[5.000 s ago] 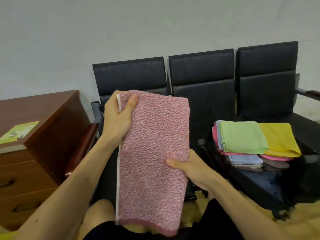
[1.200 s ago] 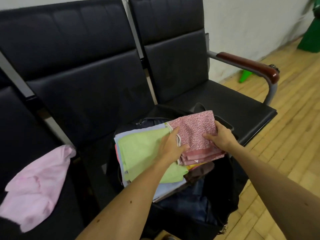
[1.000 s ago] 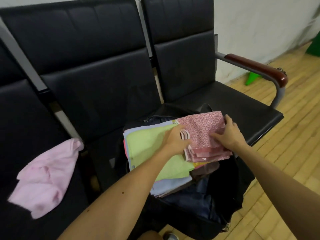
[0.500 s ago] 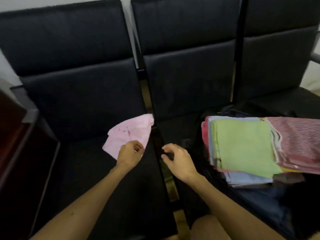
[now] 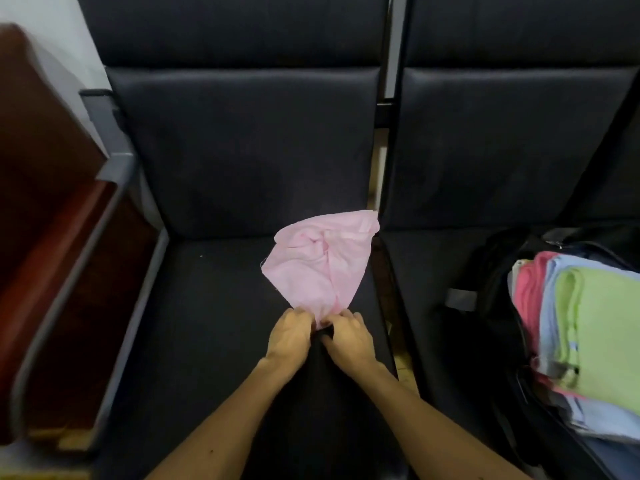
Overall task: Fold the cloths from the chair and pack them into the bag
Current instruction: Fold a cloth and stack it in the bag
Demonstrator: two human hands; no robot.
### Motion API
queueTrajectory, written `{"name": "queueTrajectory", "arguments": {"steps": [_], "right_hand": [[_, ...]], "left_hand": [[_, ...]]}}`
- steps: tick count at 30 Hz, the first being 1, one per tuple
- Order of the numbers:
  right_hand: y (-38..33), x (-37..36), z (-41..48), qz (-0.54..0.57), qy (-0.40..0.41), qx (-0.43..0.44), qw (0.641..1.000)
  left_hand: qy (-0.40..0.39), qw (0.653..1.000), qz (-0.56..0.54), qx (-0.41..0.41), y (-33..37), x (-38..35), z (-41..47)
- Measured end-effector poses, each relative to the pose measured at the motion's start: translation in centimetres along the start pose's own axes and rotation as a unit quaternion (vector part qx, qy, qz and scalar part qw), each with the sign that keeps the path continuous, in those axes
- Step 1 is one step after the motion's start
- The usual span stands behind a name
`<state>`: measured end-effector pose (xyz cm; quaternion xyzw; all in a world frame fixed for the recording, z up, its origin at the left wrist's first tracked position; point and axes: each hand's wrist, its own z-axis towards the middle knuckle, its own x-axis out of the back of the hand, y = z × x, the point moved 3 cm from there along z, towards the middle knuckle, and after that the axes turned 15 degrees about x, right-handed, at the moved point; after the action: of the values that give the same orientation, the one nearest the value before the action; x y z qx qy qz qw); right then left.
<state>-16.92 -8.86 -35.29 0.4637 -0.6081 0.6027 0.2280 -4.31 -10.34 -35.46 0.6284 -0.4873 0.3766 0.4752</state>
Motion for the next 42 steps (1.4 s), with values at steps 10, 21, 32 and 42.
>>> {"name": "queueTrajectory", "arguments": {"steps": [10, 21, 32, 42], "right_hand": [[-2.1, 0.4, -6.5, -0.057, -0.064, 0.047, 0.995], [-10.0, 10.8, -14.3, 0.104, 0.015, 0.076, 0.992], [-15.9, 19.9, -24.6, 0.209, 0.01, 0.17, 0.963], [-23.1, 28.8, -31.5, 0.34, 0.184, 0.142, 0.911]], "left_hand": [[-0.022, 0.989, 0.11, -0.096, 0.4, 0.9, -6.8], [-0.039, 0.956, -0.288, -0.03, 0.9, 16.2, -16.3], [0.203, 0.897, -0.375, -0.119, 3.3, 33.1, -26.8], [0.344, 0.859, -0.33, -0.185, 2.0, 33.3, -36.7]]}}
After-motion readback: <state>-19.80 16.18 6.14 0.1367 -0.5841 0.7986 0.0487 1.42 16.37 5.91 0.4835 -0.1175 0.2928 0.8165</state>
